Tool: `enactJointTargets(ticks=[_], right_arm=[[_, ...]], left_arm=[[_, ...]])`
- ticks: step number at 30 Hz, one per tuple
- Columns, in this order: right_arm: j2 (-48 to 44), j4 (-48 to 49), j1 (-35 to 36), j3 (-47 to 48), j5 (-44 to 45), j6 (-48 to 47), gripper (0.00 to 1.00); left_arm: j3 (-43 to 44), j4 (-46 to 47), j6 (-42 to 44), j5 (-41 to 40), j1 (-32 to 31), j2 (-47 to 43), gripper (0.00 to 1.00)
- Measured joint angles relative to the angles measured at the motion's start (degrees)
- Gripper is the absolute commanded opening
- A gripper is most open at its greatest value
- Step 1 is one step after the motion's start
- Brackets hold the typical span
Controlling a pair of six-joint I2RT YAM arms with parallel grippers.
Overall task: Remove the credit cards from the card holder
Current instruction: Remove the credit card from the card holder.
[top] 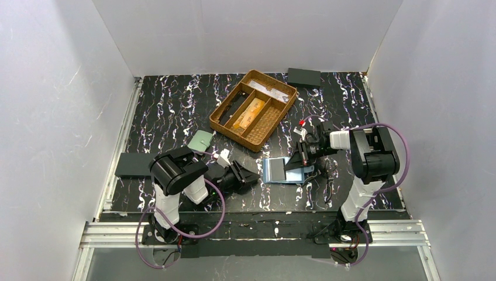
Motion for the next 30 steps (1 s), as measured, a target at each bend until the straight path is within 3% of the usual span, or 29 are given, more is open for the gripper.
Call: enactJointTargets(ticks=[8,14,20,30], right_arm=[[-3.8,-10.4,1.7,4.3,-0.7,-12.0,0.01],[-9.9,-14.3,4.3,4.6,-0.1,-17.4,0.01],[-11.6,-16.4,5.3,4.7,-0.6,-20.8,0.01],[-11.6,-25.2,5.4,7.4,-4.4,-29.5,0.01]], left_arm=[[-0.8,0.3,4.0,1.6,0.4,-0.9,0.39],[-2.1,-2.2,11.5,1.7,0.4,-6.9,0.47],[-1.4,-2.4,15.9,4.8,0.4,-8.6,0.60],[1.7,-2.5,16.7,10.1,0.4,-6.9,0.54]])
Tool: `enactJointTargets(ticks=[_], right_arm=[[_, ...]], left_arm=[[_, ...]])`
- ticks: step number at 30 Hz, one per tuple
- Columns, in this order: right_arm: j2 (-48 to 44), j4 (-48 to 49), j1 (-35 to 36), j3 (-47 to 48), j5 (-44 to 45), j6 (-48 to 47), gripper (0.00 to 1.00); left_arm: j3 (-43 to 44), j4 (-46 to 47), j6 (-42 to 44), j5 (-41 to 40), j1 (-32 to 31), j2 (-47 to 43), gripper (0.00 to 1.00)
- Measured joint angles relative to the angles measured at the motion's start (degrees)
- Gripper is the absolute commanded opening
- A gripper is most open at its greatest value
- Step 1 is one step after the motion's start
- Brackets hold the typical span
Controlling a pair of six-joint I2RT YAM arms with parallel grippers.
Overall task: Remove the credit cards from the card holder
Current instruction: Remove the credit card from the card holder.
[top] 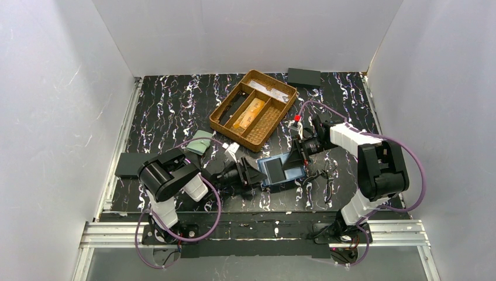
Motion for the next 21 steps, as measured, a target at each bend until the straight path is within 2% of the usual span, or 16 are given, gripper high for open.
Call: enactJointTargets(ticks=[6,15,21], right_arm=[[0.8,-3.7,0.0,0.7,-1.2,-3.9,0.01],[1.8,-5.9,-0.2,1.0,-1.7,-5.9,0.01],[2.1,-5.7,-0.2,1.1,-0.7,-5.4,0.01]], left_arm=[[2.0,0.3,0.2,3.7,0.0,0.5,0.41],[2.1,0.1,1.2,8.5,0.0,-0.8,0.00],[2.1,0.0,1.2,9.8,0.0,-0.8,0.00]])
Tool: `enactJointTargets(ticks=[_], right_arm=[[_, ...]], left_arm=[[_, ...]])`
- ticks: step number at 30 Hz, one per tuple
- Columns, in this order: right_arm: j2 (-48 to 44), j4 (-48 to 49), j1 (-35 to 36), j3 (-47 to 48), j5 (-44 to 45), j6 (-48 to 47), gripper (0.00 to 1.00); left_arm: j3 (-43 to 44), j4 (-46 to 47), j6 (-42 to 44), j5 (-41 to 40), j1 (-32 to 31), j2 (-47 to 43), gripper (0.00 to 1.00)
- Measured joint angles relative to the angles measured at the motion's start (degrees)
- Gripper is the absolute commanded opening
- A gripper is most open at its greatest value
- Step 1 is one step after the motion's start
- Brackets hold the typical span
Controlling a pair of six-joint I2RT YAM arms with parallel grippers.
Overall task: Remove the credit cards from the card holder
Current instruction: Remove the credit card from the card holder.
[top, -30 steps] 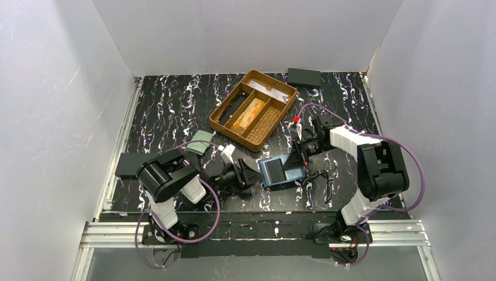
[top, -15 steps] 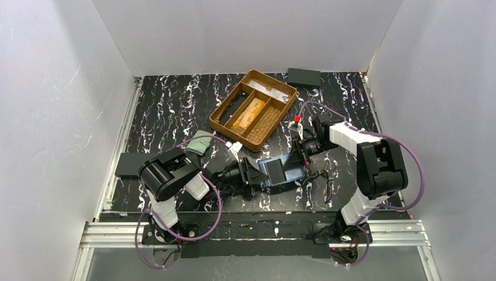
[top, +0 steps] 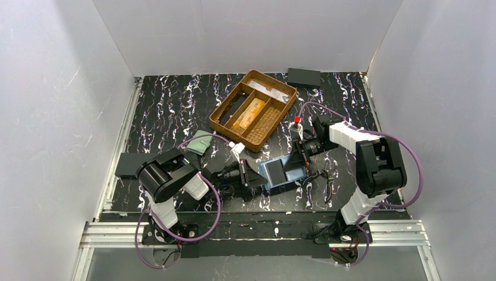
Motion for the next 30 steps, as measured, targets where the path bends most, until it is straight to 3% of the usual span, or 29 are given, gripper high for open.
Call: enactJointTargets(ticks=[17,30], right_arm=[[0.0,9.4,0.6,-0.7,4.0,11.8,0.01],[2.1,12.1,-1.0,-0.7,7.5,14.3,0.01]], left_arm=[[-2.5,1.2,-2.9,-0.1,3.0,-1.3,0.00],[-3.1,1.4,-7.3,-0.3,4.6,5.0,0.00]])
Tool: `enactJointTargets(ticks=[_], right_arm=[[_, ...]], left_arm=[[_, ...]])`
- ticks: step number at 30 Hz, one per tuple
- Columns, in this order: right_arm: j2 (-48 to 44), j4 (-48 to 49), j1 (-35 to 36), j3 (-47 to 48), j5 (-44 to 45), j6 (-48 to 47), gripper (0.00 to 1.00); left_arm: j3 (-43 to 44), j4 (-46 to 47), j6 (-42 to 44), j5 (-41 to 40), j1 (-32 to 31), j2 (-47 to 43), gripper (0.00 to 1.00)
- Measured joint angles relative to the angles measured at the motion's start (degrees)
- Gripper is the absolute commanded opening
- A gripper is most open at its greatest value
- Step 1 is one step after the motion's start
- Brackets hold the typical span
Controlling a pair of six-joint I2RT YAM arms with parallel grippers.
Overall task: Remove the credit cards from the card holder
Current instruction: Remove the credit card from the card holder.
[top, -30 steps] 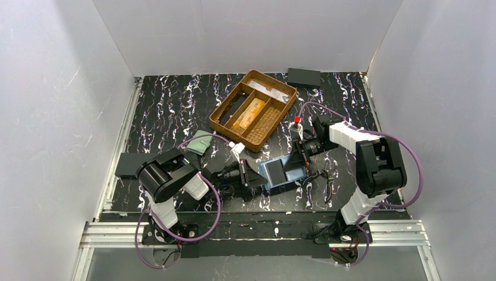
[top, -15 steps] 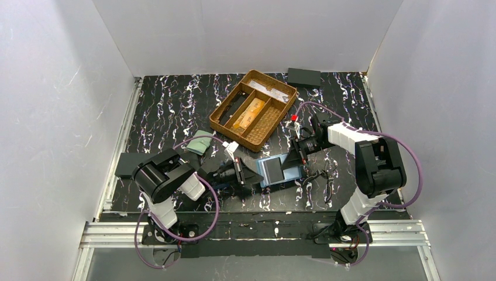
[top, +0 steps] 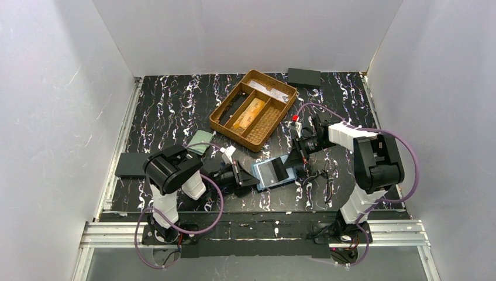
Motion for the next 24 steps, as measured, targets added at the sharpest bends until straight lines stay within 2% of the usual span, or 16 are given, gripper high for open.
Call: enactJointTargets(ticks=[11,18,24], right_arm=[[2.0,1.7,-1.0,-0.7,4.9,2.4,0.01],[2.3,1.3,-2.0,-0.7,4.5,1.7,0.01],[2.3,-0.7,-2.0,-0.6,1.0,-1.0,0.01]], left_arm=[[-0.7,0.6,-3.8,-0.5,1.1,4.2,0.01],[-1.1,1.3,-5.4,-1.7,1.1,4.3,0.31],[-3.5,-0.4,-6.2,-3.4,1.4,-0.3,0.43]])
